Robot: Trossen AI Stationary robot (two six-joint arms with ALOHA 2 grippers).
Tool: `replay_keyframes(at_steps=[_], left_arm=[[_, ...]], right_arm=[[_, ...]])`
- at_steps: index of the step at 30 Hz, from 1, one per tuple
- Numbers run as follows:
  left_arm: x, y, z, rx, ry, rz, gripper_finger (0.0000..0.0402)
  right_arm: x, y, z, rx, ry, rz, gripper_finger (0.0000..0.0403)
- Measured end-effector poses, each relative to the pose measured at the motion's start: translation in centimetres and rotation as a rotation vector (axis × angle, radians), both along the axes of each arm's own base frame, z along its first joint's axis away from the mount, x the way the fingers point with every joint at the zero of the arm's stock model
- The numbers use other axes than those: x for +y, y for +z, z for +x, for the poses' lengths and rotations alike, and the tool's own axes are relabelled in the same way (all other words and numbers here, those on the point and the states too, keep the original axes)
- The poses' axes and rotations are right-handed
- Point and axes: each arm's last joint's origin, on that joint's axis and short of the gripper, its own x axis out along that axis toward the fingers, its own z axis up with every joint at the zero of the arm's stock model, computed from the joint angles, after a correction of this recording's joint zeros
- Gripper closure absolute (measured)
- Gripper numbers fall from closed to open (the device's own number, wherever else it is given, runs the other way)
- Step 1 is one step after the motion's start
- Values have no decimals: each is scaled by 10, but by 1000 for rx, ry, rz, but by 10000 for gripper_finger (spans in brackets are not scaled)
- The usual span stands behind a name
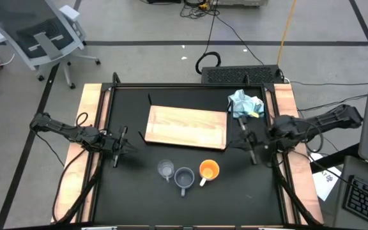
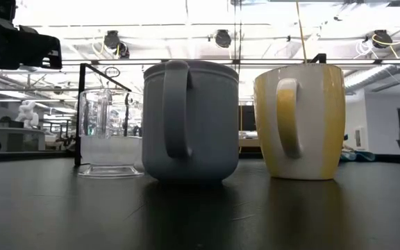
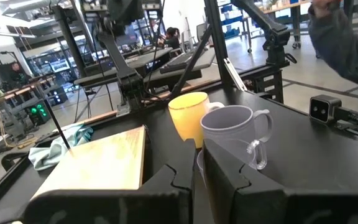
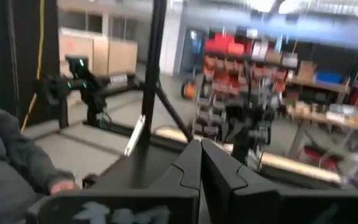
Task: Stack small to large cups/mugs on shelf
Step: Put the yellow mug on the shelf
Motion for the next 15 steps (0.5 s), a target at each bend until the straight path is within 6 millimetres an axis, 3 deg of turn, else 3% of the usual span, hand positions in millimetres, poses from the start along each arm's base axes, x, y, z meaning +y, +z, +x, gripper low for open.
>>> replay_keyframes(at_steps=[4, 15], left_arm=[[0, 0, 0, 0, 0, 0, 369], [0, 0, 0, -1, 0, 0, 369]], right_arm=[[2, 16, 23, 68, -17, -3, 403], [-6, 26, 67, 468, -165, -52, 403]])
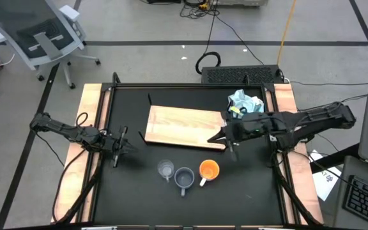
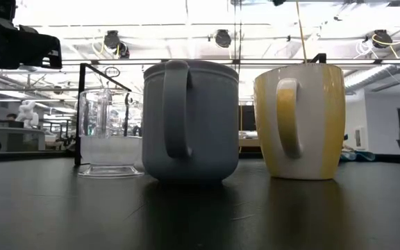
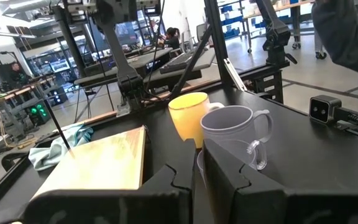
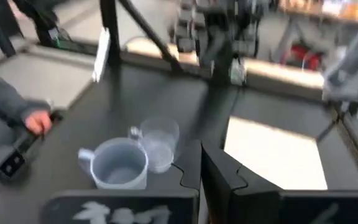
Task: Stack small to large cups/mugs on shelf
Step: Put the yellow mug on the shelf
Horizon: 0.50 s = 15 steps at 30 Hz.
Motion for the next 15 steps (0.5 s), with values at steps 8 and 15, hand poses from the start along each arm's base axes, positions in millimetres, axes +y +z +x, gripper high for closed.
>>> replay_keyframes(at_steps=[8, 15], left_arm=[[0, 0, 0, 1, 0, 0, 369], [0, 0, 0, 1, 0, 0, 369]], right_arm=[[-6, -21, 28, 196, -51, 8, 403], [-4, -49, 42, 333, -3, -72, 402]])
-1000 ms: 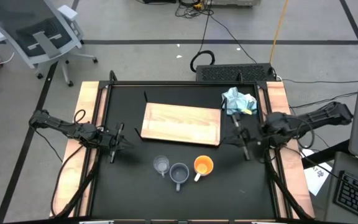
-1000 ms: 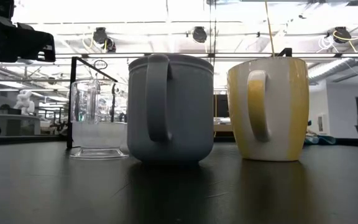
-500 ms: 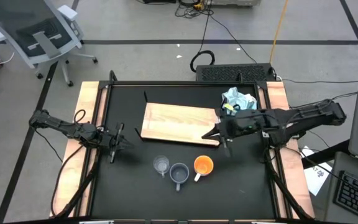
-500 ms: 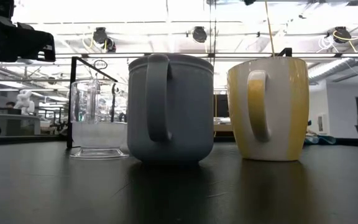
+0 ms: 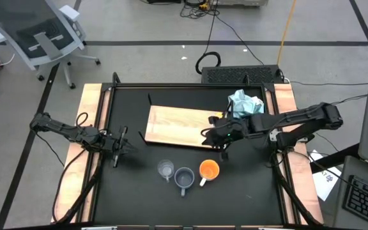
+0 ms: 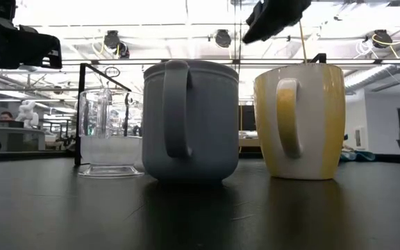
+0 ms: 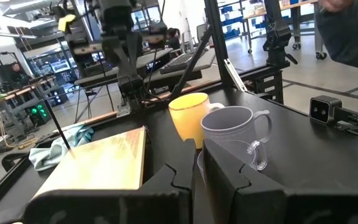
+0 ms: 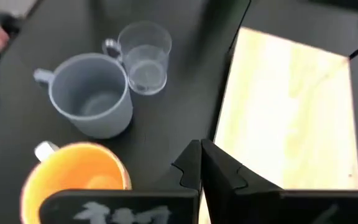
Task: Stack small to large cups/mugs on shelf
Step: Put the yellow mug on the shelf
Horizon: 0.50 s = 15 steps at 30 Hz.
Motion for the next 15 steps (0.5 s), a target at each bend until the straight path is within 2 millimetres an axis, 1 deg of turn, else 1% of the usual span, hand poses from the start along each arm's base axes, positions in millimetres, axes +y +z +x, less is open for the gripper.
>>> replay_keyframes(at_steps=[4, 7, 10, 15], left_arm=[[0, 0, 0, -1, 0, -1, 369], [0, 0, 0, -1, 0, -1, 369], [0, 0, 0, -1, 0, 0, 369], [0, 0, 0, -1, 0, 0, 369]], right_arm=[[6, -13, 8, 34, 43, -29, 391], [7, -20, 13, 57, 45, -31, 369], [9, -25, 15, 80, 48, -30, 336], [14, -24, 13, 82, 51, -14, 266]])
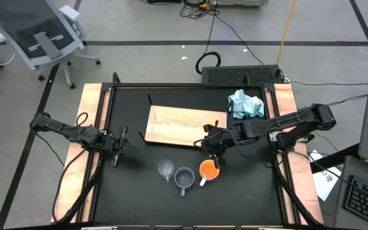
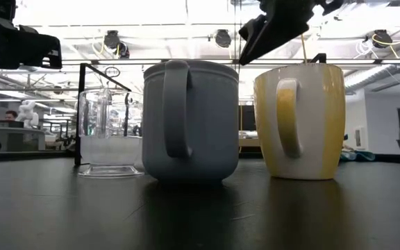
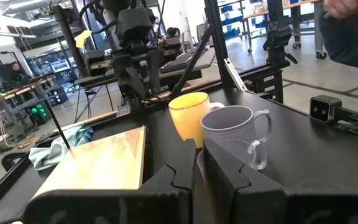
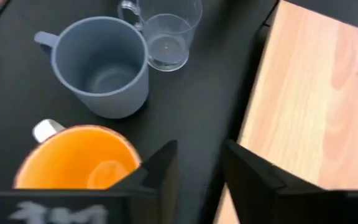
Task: Stack small to large cups/mugs on shelf
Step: Put the yellow mug on the shelf
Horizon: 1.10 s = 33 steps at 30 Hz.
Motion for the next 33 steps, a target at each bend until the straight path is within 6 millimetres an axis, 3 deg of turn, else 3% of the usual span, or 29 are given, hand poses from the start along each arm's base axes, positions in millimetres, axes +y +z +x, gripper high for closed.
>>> replay_keyframes(at_steps=[6, 11, 20, 28, 33], left_arm=[[0, 0, 0, 0, 0, 0, 369], [0, 0, 0, 0, 0, 0, 369], [0, 0, 0, 0, 0, 0, 369], [0, 0, 0, 0, 0, 0, 369], [0, 0, 0, 0, 0, 0, 369]], right_arm=[[3, -1, -2, 30, -50, 46, 193], [3, -2, -4, 52, -72, 62, 166], [6, -5, -6, 87, -86, 74, 166], [24, -9, -10, 94, -48, 91, 167], [34, -22, -6, 125, -23, 81, 167]])
